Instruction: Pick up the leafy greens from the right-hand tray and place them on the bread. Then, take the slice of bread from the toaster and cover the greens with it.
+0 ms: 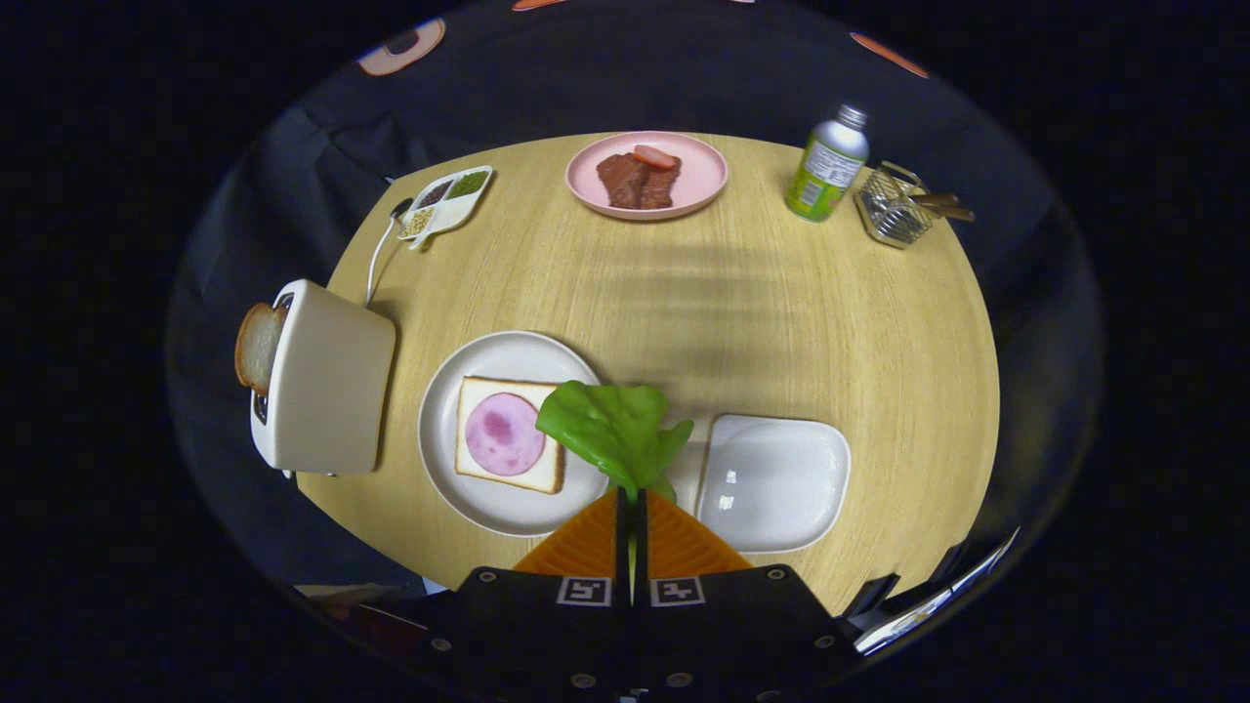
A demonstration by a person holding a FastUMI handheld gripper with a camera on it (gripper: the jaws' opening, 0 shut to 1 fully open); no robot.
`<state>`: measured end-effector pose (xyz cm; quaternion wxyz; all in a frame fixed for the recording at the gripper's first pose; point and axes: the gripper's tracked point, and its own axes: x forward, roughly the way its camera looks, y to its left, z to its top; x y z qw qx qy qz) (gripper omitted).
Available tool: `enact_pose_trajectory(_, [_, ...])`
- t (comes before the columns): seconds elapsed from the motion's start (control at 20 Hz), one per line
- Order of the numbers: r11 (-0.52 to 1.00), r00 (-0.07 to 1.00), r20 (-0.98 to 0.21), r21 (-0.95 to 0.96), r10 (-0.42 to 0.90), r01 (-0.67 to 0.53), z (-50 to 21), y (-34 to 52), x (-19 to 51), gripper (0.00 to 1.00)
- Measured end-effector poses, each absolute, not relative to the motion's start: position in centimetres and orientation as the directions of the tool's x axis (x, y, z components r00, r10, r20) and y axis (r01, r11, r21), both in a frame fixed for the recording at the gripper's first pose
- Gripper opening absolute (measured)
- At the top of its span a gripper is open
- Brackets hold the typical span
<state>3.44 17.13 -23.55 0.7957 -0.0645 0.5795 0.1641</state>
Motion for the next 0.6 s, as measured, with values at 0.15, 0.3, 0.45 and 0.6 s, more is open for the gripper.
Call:
enact_pose_trajectory(0.15, [0.92,0.257,-0.947,0.085,0.194,-0.382,-24.1,20.7,3.4,0.0])
enact_pose_trajectory(0.3, [0.91,0.252,-0.95,0.069,0.185,-0.408,-25.2,23.7,3.7,0.0])
enact_pose_trajectory(0.45, [0.898,0.244,-0.956,0.041,0.162,-0.437,-26.4,25.7,3.6,0.0])
enact_pose_trajectory(0.6, [0.892,0.236,-0.958,0.041,0.163,-0.45,-27.3,27.5,3.5,0.01])
